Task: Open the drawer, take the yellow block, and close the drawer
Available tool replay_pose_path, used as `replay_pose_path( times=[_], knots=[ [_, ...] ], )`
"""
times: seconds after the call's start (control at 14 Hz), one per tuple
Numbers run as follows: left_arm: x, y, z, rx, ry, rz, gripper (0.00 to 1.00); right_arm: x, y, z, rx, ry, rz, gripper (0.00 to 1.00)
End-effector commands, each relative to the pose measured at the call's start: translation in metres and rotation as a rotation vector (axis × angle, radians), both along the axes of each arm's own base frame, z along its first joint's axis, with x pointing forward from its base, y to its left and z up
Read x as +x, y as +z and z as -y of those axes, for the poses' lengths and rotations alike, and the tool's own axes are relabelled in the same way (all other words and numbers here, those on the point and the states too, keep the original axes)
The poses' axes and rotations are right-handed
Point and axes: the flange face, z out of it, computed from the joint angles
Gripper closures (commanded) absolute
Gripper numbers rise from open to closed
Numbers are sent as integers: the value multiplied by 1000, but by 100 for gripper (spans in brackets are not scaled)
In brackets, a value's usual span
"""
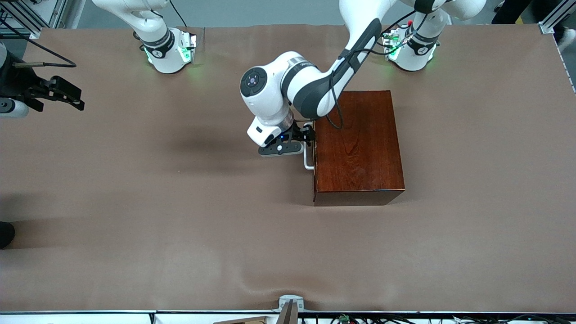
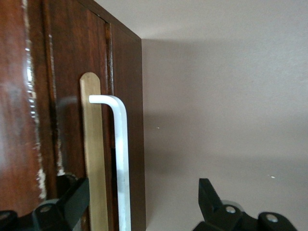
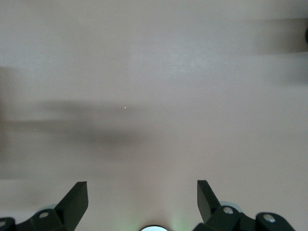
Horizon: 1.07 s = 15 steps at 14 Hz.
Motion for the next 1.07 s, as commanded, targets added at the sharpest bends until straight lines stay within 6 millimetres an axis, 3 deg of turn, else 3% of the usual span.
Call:
replay_pose_path(
  times=[0.0, 0.21, 1.0],
  knots=[
    [1, -5, 5, 19, -4, 23, 0, -4, 2, 3, 18, 2, 5, 0],
    [-4, -21, 10, 30, -14, 16, 0, -5, 3, 3, 18, 2, 5, 0],
    [-9, -39, 23, -13, 61, 58, 0, -5, 3, 2, 18, 3, 7, 0]
  ],
)
